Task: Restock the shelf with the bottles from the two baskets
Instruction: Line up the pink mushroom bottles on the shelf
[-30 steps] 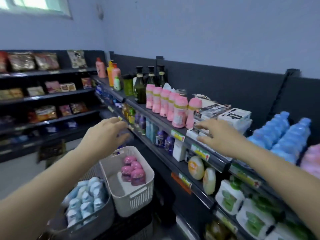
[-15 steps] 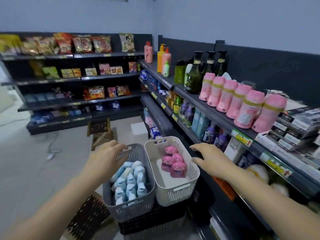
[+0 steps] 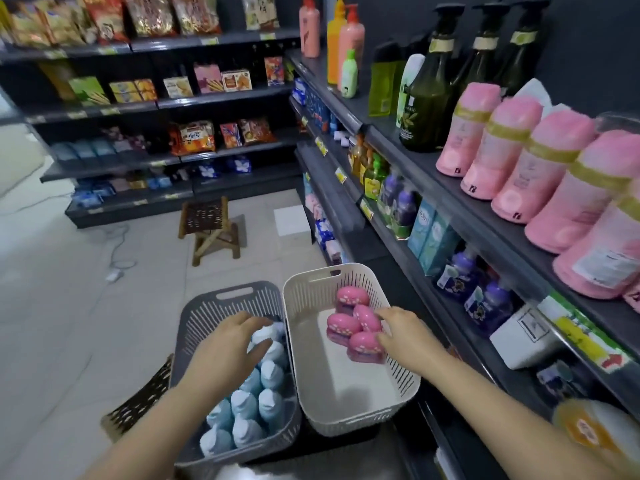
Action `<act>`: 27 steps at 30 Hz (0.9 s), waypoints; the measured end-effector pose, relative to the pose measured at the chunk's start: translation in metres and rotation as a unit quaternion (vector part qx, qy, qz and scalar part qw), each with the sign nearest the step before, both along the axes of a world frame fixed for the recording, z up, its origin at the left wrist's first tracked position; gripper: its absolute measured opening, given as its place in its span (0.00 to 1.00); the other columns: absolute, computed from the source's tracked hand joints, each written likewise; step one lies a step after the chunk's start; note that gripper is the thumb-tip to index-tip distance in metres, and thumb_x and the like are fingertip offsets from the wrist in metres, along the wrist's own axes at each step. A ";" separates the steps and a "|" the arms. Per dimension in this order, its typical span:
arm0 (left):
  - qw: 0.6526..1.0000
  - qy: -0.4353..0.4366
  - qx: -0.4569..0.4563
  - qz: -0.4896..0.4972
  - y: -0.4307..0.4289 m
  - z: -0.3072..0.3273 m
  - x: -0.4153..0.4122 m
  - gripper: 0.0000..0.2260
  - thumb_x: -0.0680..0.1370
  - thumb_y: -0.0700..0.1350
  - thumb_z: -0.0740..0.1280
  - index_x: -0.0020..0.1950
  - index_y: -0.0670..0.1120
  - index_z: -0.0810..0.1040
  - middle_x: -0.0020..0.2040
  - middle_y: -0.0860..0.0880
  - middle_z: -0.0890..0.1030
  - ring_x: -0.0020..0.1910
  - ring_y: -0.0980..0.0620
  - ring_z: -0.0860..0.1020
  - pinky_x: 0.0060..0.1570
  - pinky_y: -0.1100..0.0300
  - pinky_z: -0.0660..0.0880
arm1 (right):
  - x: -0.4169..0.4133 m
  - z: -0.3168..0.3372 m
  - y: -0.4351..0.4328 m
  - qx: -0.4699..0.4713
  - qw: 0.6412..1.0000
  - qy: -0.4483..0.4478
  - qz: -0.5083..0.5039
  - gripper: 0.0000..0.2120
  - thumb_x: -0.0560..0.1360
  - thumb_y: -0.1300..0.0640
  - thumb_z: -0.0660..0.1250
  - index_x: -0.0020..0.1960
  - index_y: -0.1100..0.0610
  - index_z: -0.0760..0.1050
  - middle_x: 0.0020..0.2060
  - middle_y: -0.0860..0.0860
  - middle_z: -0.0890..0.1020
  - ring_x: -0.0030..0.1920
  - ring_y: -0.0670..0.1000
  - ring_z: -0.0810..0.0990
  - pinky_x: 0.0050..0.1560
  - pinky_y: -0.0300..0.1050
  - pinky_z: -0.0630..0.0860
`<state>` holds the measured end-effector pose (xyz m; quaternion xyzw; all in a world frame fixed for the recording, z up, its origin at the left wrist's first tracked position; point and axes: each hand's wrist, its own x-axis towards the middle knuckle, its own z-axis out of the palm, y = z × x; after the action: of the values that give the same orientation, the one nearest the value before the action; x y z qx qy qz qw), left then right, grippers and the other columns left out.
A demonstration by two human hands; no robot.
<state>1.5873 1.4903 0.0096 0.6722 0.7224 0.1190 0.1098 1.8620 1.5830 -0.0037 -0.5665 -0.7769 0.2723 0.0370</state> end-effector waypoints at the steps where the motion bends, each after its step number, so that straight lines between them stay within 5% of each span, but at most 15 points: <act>1: 1.000 -0.003 -0.010 0.007 0.009 -0.007 0.003 0.13 0.76 0.53 0.65 0.61 0.54 0.76 0.54 0.55 0.76 0.55 0.52 0.75 0.47 0.59 0.71 | -0.002 -0.010 0.014 -0.010 1.000 -0.003 0.007 0.12 0.73 0.60 0.62 0.57 0.57 0.73 0.54 0.53 0.78 0.51 0.57 0.78 0.51 0.52 0.75; 8: 0.995 -0.043 -0.055 0.066 0.050 -0.054 -0.004 0.16 0.76 0.52 0.67 0.63 0.53 0.76 0.57 0.54 0.78 0.56 0.50 0.76 0.49 0.56 0.73 | -0.028 -0.085 0.087 -0.064 0.997 -0.013 0.042 0.20 0.74 0.59 0.65 0.66 0.51 0.69 0.61 0.51 0.73 0.54 0.53 0.76 0.38 0.29 0.70; 11: 0.994 -0.057 -0.057 0.070 0.067 -0.074 -0.013 0.16 0.76 0.52 0.67 0.63 0.52 0.76 0.56 0.54 0.78 0.55 0.51 0.76 0.50 0.57 0.74 | -0.045 -0.126 0.109 -0.074 0.995 -0.032 0.054 0.26 0.73 0.57 0.66 0.70 0.51 0.65 0.65 0.50 0.70 0.65 0.54 0.70 0.49 0.40 0.75; 15: 0.994 -0.072 -0.059 0.064 0.088 -0.103 -0.030 0.17 0.76 0.50 0.68 0.64 0.51 0.75 0.58 0.54 0.78 0.56 0.52 0.76 0.54 0.57 0.73 | -0.074 -0.169 0.129 -0.129 0.988 -0.047 0.064 0.30 0.76 0.55 0.63 0.75 0.55 0.56 0.73 0.54 0.61 0.72 0.57 0.63 0.70 0.50 0.65; 27: 0.993 -0.099 -0.046 0.048 0.118 -0.166 -0.068 0.16 0.76 0.49 0.68 0.63 0.49 0.76 0.57 0.53 0.77 0.56 0.53 0.74 0.55 0.64 0.67 | -0.104 -0.241 0.157 -0.107 0.979 -0.143 0.098 0.20 0.74 0.66 0.59 0.65 0.56 0.69 0.61 0.55 0.74 0.59 0.58 0.75 0.55 0.49 0.73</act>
<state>1.5191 1.6086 -0.1565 0.6162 0.7439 0.1564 0.2059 1.7579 1.7401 -0.2445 -0.5215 -0.7924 0.2722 -0.1616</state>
